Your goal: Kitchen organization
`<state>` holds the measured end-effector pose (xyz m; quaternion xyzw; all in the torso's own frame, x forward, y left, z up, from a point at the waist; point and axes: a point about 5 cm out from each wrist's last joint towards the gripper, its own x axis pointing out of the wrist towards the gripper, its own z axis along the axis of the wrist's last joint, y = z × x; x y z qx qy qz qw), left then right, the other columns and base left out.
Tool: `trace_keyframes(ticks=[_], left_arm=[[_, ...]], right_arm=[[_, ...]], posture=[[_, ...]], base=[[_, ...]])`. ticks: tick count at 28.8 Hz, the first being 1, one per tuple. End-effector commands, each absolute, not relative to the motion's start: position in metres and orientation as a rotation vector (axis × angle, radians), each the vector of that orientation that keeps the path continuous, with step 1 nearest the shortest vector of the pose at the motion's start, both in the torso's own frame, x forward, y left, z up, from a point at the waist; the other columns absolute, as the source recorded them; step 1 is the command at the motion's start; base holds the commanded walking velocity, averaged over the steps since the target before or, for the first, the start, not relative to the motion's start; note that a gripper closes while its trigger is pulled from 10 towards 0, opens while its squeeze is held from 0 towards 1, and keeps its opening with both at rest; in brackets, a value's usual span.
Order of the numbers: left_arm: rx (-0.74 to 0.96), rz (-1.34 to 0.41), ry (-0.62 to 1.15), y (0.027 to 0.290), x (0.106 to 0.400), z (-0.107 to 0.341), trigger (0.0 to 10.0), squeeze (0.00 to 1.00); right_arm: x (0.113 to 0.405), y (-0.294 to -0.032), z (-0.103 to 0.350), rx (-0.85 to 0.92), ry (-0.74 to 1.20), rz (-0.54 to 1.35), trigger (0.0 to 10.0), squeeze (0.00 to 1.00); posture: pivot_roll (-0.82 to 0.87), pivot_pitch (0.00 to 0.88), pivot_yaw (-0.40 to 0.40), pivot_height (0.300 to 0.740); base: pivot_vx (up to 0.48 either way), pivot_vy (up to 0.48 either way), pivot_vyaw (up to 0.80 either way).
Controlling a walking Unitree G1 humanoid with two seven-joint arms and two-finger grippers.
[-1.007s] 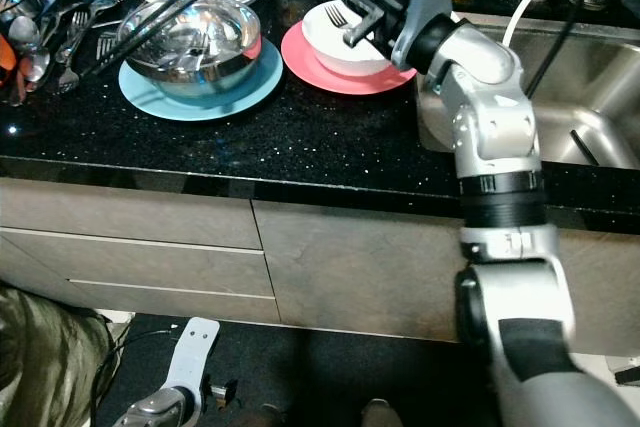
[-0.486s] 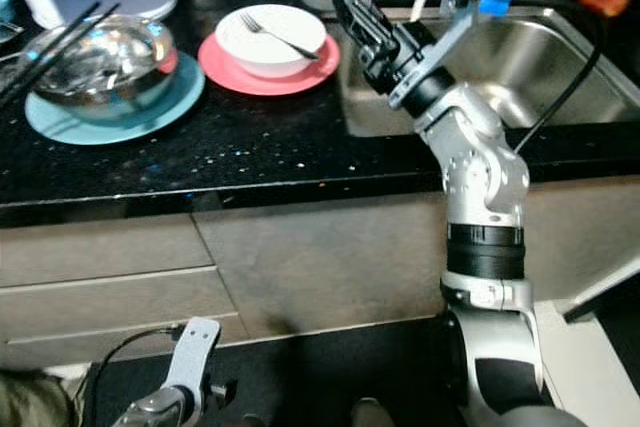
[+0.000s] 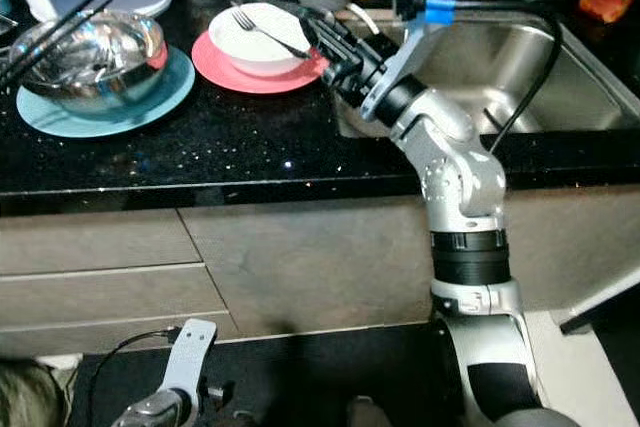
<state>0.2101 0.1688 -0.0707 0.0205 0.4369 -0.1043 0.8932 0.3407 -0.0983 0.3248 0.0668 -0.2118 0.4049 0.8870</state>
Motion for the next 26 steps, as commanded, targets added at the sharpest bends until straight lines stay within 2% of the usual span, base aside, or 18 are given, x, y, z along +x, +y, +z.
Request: trace_keyframes(ticks=[1, 8, 12, 19, 26], left_arm=[[0.035, -0.214, 0.932, 0.169, 0.203, -0.075, 10.0, 0.00], [0.031, -0.212, 0.930, 0.169, 0.204, -0.074, 10.0, 0.00], [0.030, -0.209, 0.928, 0.169, 0.204, -0.074, 10.0, 0.00], [0.023, -0.194, 0.922, 0.169, 0.204, -0.074, 10.0, 0.00], [0.025, -0.193, 0.920, 0.169, 0.204, -0.074, 10.0, 0.00]], right_arm=[[0.340, -0.105, 0.325, 0.105, -0.449, 0.804, 10.0, 0.00], [0.340, -0.105, 0.325, 0.091, -0.454, 0.793, 10.0, 0.00], [0.341, -0.106, 0.326, 0.082, -0.455, 0.773, 10.0, 0.00], [0.344, -0.106, 0.326, 0.024, -0.445, 0.741, 10.0, 0.00], [0.354, -0.100, 0.321, -0.102, -0.415, 0.676, 10.0, 0.00]], posture=[[0.00, 0.149, -0.023, 0.740], [0.00, 0.151, -0.023, 0.740], [0.00, 0.151, -0.022, 0.740], [0.00, 0.153, -0.025, 0.740], [0.00, 0.154, -0.028, 0.740]], base=[[0.000, -0.428, 0.00], [0.000, -0.424, 0.00], [0.000, -0.399, 0.72], [0.000, 0.000, 0.79], [0.000, 0.000, 0.00]])
